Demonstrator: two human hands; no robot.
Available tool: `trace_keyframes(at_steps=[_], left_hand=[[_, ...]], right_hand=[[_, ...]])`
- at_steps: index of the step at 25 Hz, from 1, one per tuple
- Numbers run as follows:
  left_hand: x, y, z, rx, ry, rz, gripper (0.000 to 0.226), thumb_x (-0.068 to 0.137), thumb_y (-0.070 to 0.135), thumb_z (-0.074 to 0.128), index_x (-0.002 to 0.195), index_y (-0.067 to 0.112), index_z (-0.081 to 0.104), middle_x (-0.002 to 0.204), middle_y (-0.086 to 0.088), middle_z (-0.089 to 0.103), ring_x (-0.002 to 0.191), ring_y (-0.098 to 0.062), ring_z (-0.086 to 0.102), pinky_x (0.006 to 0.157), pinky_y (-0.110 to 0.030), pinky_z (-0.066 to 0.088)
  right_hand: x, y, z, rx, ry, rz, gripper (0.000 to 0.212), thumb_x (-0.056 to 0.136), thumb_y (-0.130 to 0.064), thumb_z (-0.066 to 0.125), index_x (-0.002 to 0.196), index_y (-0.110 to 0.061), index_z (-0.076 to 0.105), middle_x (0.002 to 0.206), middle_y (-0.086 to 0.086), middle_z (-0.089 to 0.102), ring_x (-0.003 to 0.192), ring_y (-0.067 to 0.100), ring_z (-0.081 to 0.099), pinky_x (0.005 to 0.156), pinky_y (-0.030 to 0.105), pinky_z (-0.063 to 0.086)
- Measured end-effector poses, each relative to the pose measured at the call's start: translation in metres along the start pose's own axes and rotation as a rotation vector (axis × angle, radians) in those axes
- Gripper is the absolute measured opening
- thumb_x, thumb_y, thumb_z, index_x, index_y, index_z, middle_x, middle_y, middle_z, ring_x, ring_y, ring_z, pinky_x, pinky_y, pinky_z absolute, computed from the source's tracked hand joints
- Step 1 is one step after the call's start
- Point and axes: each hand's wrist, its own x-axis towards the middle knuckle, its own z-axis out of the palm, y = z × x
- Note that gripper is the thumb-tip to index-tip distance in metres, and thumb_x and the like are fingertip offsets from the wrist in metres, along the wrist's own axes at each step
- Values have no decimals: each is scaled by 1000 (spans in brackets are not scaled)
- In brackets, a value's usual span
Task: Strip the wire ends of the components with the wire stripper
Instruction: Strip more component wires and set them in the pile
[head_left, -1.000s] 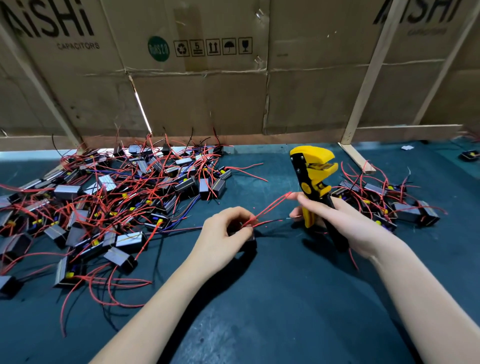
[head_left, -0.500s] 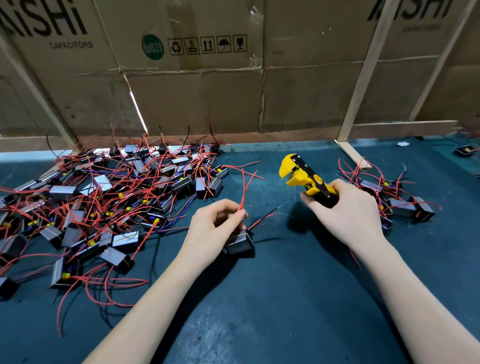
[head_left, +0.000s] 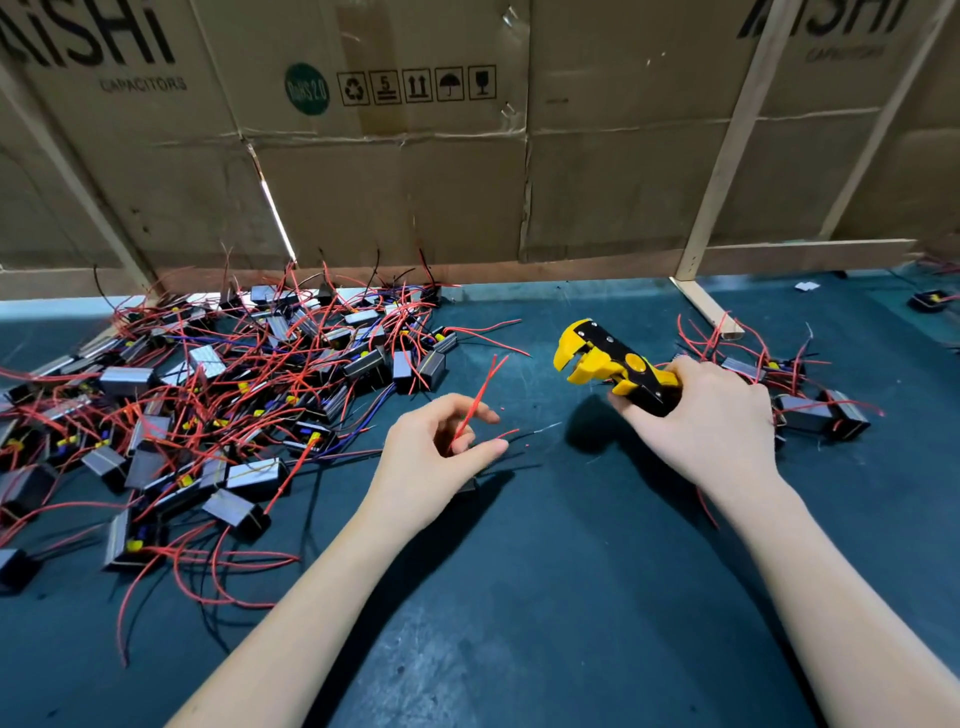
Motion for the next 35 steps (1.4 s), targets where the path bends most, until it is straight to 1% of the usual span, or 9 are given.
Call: trace_keyframes(at_steps=[5,7,10,12,17,20,22,26,35], left_hand=[[-2,0,1,104,-14,10,8,82,16,76,78,20,71,55,8,35,51,-7,32,52,-14,30],[-2,1,2,128,9,12,10,84,13,72,78,19,67,58,9,47,51,-4,38,54,-14,33],[0,0,2,99,49,-35,10,90,8,64,84,15,60,72,2,66,55,-3,49,57,-15,40],[0,0,3,34,40,-86,9,92,7,60,87,14,58,73,0,71,55,-5,53,53,-15,43],[-1,-1,4,-76,22,-158,5,91,11,65,88,14,63,68,-2,72,53,-10,50,45,-18,43],[0,-1,4,-118,14,-186,9,92,12,65,83,12,64,68,-4,73,51,-10,52,48,-15,41],[1,2,5,-177,-3,-192,11,93,11,62,83,10,63,67,-6,72,50,-9,53,51,-13,42],[0,6,8,-304,-40,-190,11,94,8,61,84,6,61,64,-8,71,49,-12,53,53,-15,45],[-1,5,12,-271,-13,-170,12,93,6,62,81,8,61,58,-10,68,48,-14,52,52,-17,44]], right_hand=[[-1,-2,3,-6,1,-21,51,76,-70,56,85,-21,61,87,1,64,93,31,59,85,39,37],[-1,-1,3,-46,6,-21,52,75,-71,54,88,-21,62,89,1,65,95,30,59,84,38,35],[1,1,5,-71,-5,-20,54,74,-72,53,93,-23,63,94,1,66,98,29,59,86,38,35],[1,2,8,-80,-14,-22,55,74,-73,53,94,-23,63,96,0,67,100,29,59,86,38,35],[-2,0,13,-154,43,-65,59,73,-71,56,93,-16,62,95,5,66,96,31,58,83,39,33],[-4,-4,15,-251,46,-113,59,74,-70,57,94,-14,61,95,7,66,94,31,57,81,39,31],[-7,-8,16,-263,43,-135,58,73,-67,60,93,-13,60,94,9,65,94,31,57,83,40,31],[-11,-16,18,-287,25,-165,58,71,-67,63,94,-14,60,95,8,65,95,31,56,82,40,32],[-15,-23,18,-248,-2,-209,58,71,-71,59,92,-17,60,89,4,65,90,29,59,77,38,32]])
